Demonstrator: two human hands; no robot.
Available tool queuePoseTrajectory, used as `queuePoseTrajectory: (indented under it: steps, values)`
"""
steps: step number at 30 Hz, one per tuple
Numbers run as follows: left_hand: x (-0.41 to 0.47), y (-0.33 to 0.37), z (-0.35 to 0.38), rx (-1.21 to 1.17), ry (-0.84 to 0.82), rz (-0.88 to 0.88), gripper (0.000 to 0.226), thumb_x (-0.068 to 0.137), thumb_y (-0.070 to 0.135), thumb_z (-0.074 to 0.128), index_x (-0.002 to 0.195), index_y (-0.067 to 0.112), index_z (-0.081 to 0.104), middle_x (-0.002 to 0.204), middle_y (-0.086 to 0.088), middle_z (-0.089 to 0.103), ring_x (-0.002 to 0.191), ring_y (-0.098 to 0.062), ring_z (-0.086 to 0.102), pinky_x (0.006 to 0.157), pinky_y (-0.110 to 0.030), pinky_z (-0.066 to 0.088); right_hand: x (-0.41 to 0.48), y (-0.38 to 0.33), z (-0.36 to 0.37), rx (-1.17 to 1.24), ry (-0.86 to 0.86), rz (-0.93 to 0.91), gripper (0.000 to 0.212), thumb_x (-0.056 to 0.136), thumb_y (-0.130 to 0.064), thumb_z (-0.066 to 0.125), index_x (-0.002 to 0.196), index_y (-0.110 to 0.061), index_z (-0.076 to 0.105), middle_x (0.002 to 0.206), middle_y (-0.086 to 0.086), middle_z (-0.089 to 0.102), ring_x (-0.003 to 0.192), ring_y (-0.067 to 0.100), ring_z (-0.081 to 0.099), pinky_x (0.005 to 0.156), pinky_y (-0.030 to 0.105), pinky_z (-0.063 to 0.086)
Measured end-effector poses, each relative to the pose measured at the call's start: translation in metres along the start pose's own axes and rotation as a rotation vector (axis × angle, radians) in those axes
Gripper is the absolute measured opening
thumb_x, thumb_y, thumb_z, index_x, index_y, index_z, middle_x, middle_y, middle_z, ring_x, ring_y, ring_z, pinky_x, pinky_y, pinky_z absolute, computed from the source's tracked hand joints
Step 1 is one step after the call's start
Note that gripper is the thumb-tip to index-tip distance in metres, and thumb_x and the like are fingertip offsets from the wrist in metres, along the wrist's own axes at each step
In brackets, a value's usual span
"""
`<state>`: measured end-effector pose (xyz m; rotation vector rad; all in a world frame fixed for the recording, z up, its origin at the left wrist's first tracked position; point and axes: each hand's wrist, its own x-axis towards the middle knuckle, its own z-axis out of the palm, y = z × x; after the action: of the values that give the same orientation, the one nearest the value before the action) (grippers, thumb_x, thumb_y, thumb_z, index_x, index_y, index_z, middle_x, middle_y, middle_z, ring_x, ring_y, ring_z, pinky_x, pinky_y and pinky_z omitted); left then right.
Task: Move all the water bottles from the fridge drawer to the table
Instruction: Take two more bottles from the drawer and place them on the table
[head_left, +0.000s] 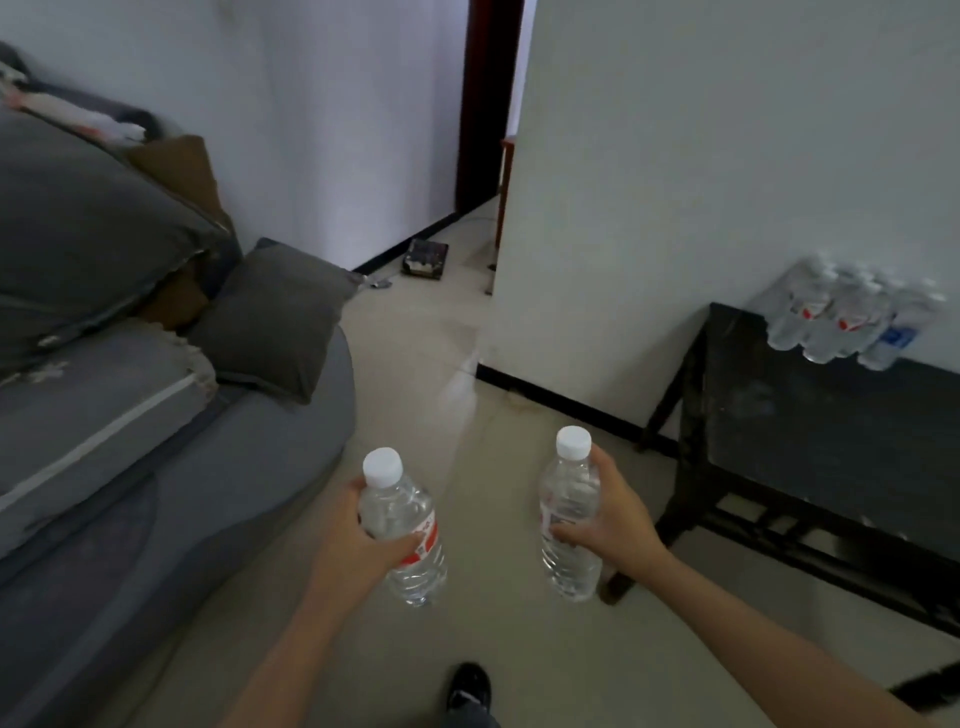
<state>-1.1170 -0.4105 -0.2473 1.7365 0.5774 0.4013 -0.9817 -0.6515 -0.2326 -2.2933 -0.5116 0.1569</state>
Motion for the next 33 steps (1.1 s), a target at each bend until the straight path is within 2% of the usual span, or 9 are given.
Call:
queuePoseTrajectory:
  steps: [5,9,12,16,19,22,27,29,33]
  values:
    - [0.093,0.010,0.038,0.042,-0.055,0.060,0.061,0.057,0.007,0.085,0.094,0.039,0.047,0.089,0.016,0.059,0.074,0.017,0.058,0.054,-0.002,0.043,0.083,0.025,-0.002,0.024,0.074,0.044,0.096,0.058,-0.027,0.083,0.137,-0.032,0.028,0.126,-0.011,0.048,0.108,0.008,0.049,0.091,0.029,0.044]
    - [0.169,0.021,0.051,0.095,-0.043,0.085,0.068,0.056,0.010,0.086,0.107,0.030,0.047,0.093,0.017,0.059,0.081,0.001,0.060,0.063,-0.012,0.043,0.150,0.033,0.005,0.034,0.075,0.061,0.093,0.060,-0.028,0.082,0.138,-0.029,0.030,0.128,-0.007,0.049,0.109,0.011,0.051,0.085,0.023,0.040]
    - [0.214,0.025,0.059,0.106,-0.005,0.076,0.075,0.053,0.010,0.088,0.117,0.021,0.049,0.099,0.004,0.061,0.087,-0.016,0.061,0.074,-0.026,0.044,0.190,0.034,0.002,0.054,0.085,0.070,0.091,0.061,-0.027,0.081,0.137,-0.029,0.032,0.128,-0.006,0.050,0.111,0.013,0.052,0.085,0.023,0.040]
    - [0.265,0.017,0.071,0.078,0.014,0.025,0.085,0.040,0.032,0.081,0.118,0.015,0.052,0.099,0.000,0.063,0.086,-0.017,0.062,0.075,-0.032,0.049,0.234,0.038,0.000,0.055,0.091,0.088,0.090,0.062,-0.024,0.081,0.136,-0.027,0.032,0.126,-0.005,0.050,0.110,0.015,0.053,0.088,0.027,0.044]
    - [0.305,0.008,0.084,0.081,-0.030,0.000,0.073,0.049,0.019,0.086,0.114,0.011,0.055,0.099,-0.005,0.065,0.089,-0.022,0.064,0.075,-0.037,0.052,0.267,0.043,-0.001,0.062,0.109,0.117,0.090,0.061,-0.024,0.080,0.136,-0.028,0.032,0.124,-0.005,0.051,0.110,0.017,0.053,0.092,0.035,0.046]
    - [0.355,0.004,0.105,0.069,-0.050,0.009,0.067,0.052,0.006,0.087,0.107,0.024,0.052,0.091,0.008,0.062,0.085,-0.011,0.062,0.065,-0.021,0.046,0.309,0.050,0.002,0.030,0.119,0.158,0.089,0.059,-0.026,0.080,0.135,-0.028,0.033,0.123,-0.006,0.053,0.113,0.017,0.053,0.099,0.040,0.042]
    - [0.449,0.026,0.150,0.039,-0.208,0.052,0.075,0.045,0.028,0.086,0.108,0.029,0.046,0.090,0.009,0.062,0.080,-0.011,0.062,0.069,-0.029,0.050,0.376,0.061,-0.002,-0.003,0.188,0.243,0.090,0.060,-0.028,0.079,0.136,-0.030,0.032,0.116,-0.015,0.049,0.117,0.016,0.050,0.101,0.041,0.038]
    - [0.485,0.043,0.171,0.054,-0.294,0.092,0.075,0.049,0.024,0.088,0.108,0.035,0.044,0.087,0.016,0.060,0.078,-0.005,0.060,0.065,-0.024,0.046,0.393,0.064,-0.010,0.002,0.231,0.295,0.091,0.059,-0.029,0.079,0.136,-0.031,0.031,0.117,-0.017,0.048,0.116,0.014,0.050,0.100,0.039,0.040]
    - [0.537,0.075,0.225,0.033,-0.447,0.177,0.071,0.055,0.012,0.086,0.108,0.036,0.045,0.089,0.019,0.059,0.079,-0.005,0.060,0.066,-0.023,0.044,0.405,0.077,-0.040,0.095,0.362,0.407,0.085,0.056,-0.033,0.078,0.119,-0.058,0.027,0.116,-0.020,0.050,0.105,0.003,0.055,0.084,0.024,0.047]
